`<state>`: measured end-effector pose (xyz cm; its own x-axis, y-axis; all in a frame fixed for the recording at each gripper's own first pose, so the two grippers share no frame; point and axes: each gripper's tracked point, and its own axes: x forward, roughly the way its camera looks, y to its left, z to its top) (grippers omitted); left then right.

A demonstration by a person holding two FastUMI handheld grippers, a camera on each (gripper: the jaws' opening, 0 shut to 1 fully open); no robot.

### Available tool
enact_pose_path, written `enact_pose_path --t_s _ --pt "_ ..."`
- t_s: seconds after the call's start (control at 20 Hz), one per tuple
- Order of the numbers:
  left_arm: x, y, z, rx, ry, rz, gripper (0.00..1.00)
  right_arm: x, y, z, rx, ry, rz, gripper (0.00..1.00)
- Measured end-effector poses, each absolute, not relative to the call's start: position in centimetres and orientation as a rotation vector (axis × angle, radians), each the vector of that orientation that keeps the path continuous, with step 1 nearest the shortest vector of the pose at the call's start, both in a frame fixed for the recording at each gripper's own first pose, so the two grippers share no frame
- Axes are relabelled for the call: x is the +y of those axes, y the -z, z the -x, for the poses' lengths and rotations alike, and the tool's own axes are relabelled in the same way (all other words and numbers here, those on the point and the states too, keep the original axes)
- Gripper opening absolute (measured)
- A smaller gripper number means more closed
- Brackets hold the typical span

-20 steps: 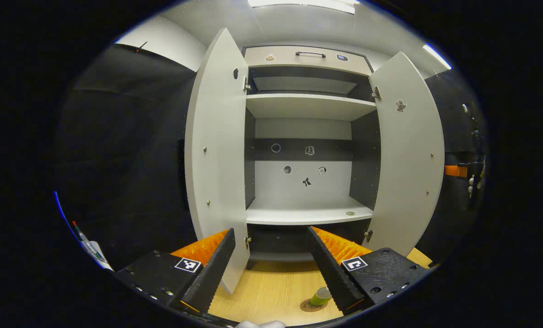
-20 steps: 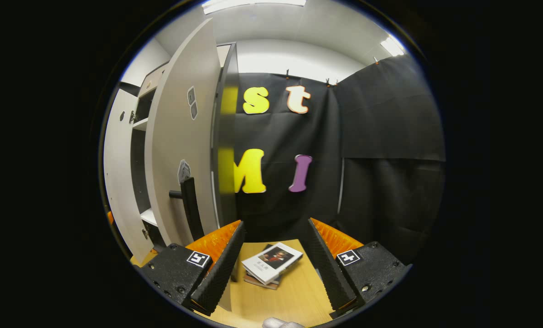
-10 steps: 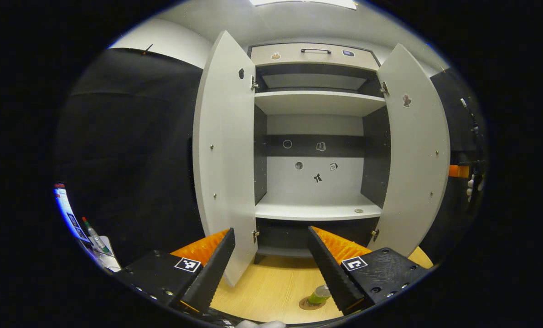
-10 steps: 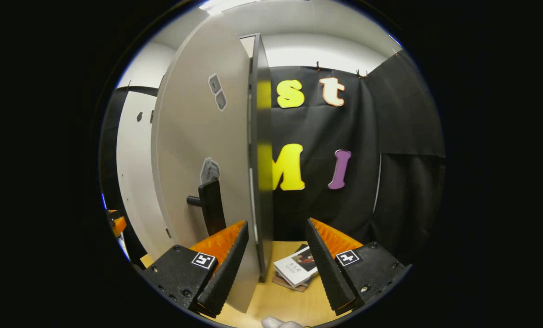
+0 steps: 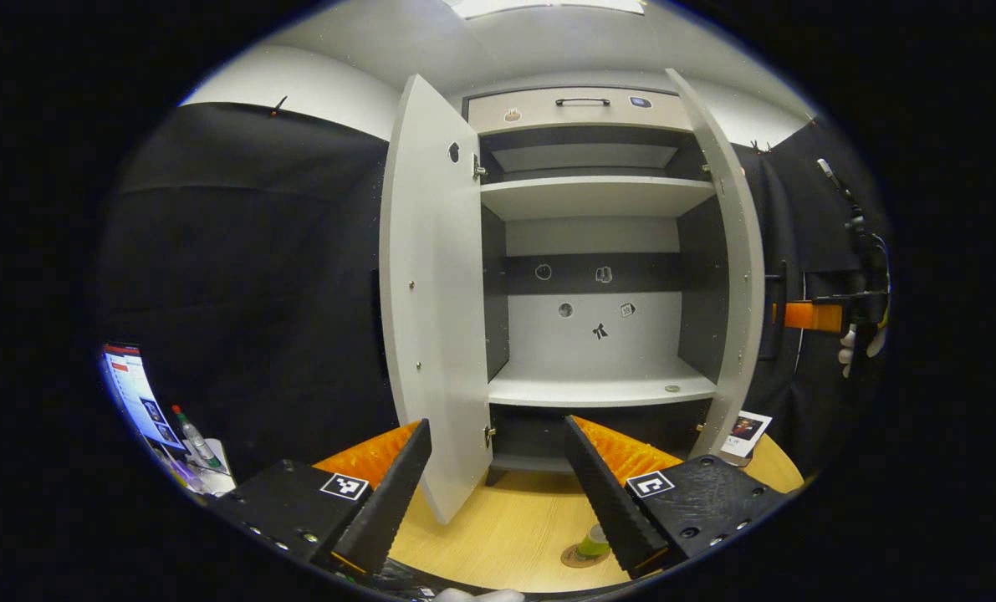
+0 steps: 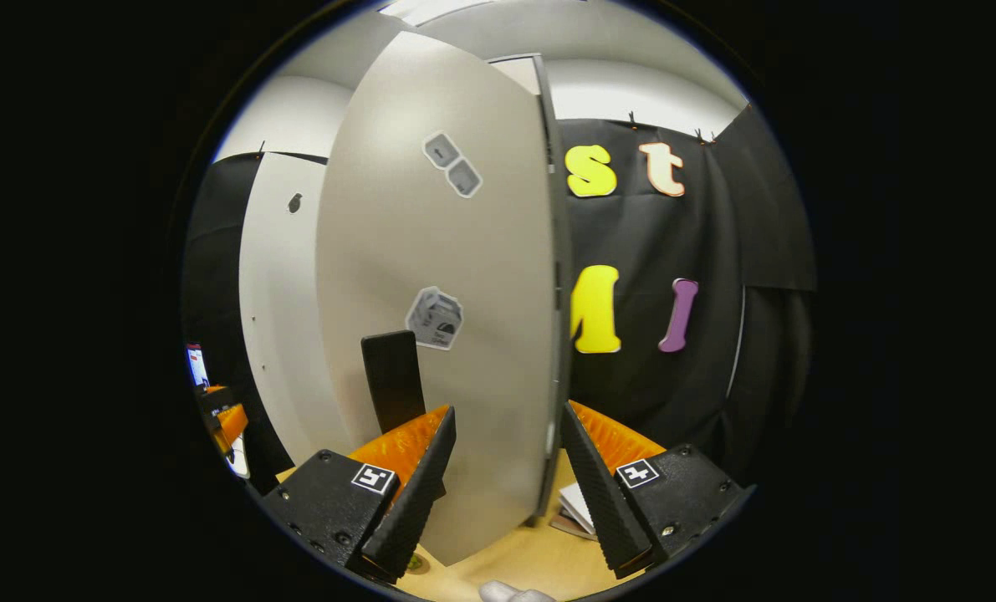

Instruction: Grasp the bottle in the cabinet with the left hand and place it on the coaster, then close the right door with the right hand and the left door with the left hand.

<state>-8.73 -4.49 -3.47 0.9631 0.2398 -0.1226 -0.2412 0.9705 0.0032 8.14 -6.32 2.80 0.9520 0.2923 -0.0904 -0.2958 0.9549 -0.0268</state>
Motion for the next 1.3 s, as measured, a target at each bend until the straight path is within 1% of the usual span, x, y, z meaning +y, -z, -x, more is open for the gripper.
enact_pose_path --t_s 0.3,0.5,0.7,1.0,1.15,1.3 --pt "-3.2 4.0 10.6 0.131 -0.285 0.014 0.96 -0.3 -3.3 -9.2 0.033 -0.396 0.083 0.8" --pt "-1.9 4.1 11.0 0.127 -0.303 0.025 0.96 0.8 -3.8 -8.7 0.012 -0.408 0.097 0.81" --pt "-0.5 4.2 10.7 0.129 -0.3 0.023 0.96 1.3 -3.4 -7.3 0.034 -0.424 0.098 0.81" --pt "4.6 3.4 8.7 0.101 -0.318 0.0 0.96 1.1 -1.5 -4.3 0.071 -0.405 0.12 0.81" --pt "8.7 3.2 7.8 0.088 -0.344 -0.026 0.97 0.9 0.2 -2.8 0.116 -0.382 0.136 0.81" --pt "12.9 3.0 6.4 0.083 -0.382 -0.039 0.96 0.5 1.7 -1.6 0.155 -0.35 0.147 0.81"
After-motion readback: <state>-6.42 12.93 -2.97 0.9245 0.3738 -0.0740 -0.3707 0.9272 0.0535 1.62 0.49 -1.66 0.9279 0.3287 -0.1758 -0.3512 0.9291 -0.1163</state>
